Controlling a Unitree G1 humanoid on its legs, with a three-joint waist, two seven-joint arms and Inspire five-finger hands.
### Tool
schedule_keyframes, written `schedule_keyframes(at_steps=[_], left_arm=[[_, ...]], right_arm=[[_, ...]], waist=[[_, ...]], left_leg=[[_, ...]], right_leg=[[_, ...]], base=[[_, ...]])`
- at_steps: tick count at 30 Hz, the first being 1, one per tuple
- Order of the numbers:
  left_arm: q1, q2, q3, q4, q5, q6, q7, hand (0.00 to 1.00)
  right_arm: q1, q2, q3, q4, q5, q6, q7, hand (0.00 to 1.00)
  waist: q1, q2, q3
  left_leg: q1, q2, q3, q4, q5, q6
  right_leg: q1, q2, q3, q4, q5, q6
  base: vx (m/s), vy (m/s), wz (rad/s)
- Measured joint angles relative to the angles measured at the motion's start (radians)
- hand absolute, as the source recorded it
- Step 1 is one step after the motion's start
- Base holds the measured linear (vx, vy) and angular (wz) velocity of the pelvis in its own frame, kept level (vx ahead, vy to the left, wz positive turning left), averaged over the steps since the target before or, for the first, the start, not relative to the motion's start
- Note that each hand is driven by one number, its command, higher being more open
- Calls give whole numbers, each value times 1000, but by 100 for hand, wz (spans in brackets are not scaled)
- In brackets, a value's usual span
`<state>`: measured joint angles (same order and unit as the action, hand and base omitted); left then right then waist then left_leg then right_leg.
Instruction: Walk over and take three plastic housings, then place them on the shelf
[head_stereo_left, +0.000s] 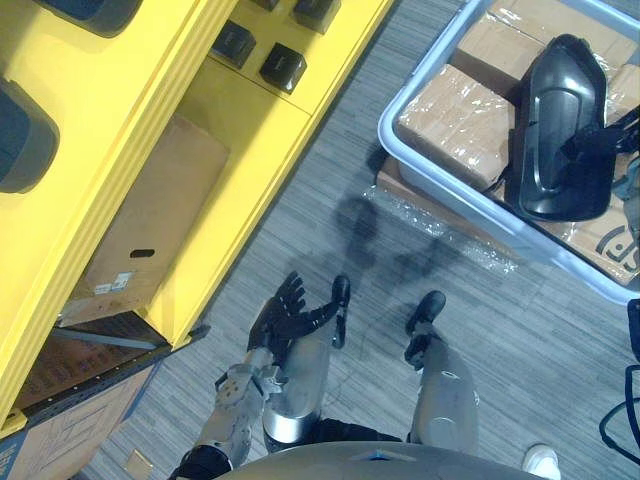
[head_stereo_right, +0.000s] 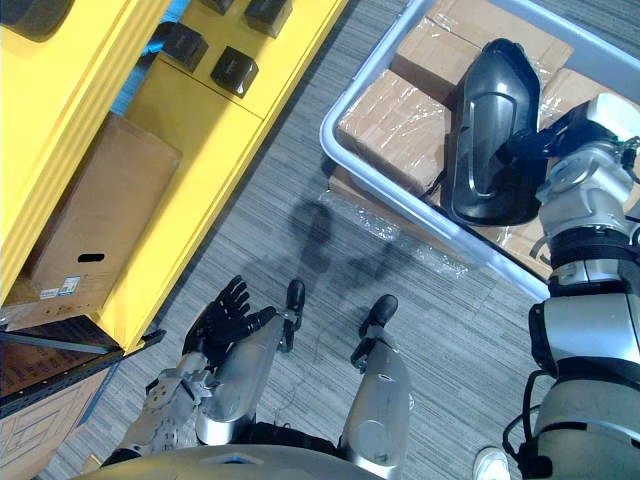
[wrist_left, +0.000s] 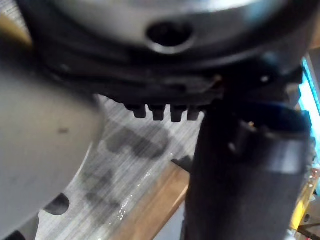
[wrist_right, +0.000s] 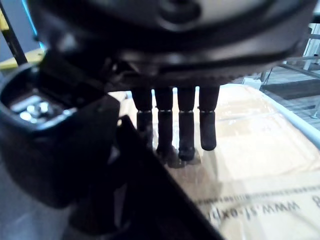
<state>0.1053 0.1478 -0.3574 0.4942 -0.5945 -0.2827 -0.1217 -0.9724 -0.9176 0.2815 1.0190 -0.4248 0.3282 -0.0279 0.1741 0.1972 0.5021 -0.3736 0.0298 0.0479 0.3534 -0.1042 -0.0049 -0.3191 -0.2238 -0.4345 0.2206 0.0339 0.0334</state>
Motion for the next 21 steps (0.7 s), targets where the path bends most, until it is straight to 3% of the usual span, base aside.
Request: schedule_keyframes(at_steps=[5,13,17,21], left_arm=[[17,-38,-39,-70,2,11,-19,100],[30,-42,5,-121,3,22,-59,100],[33,-5,49,-273,-1,15,-85,100],[-38,27,99,-381,8,2,-75,100]], right_arm=[[39,52,-82,6,52,-26,-89,0],[242,152,-185,-79,115,-173,-259,0],[338,219,-217,-168,102,-225,-309,0],[426,283,-225,-306,34,-245,-317,0]], waist=[[-14,13,-9],[-48,7,-5],[-77,-13,8],[-108,-48,12]], left_leg=[[33,0,1,-21,8,-3],[91,0,18,-44,10,-1],[131,8,38,-62,11,-2],[165,25,68,-80,9,-7]], right_leg=[[26,0,1,6,-1,0],[57,-1,19,20,-13,2],[88,12,35,-5,-6,8],[122,40,61,-63,26,5]], base=[[6,-1,0],[-6,5,-5],[-3,-1,-14],[18,-10,-24]])
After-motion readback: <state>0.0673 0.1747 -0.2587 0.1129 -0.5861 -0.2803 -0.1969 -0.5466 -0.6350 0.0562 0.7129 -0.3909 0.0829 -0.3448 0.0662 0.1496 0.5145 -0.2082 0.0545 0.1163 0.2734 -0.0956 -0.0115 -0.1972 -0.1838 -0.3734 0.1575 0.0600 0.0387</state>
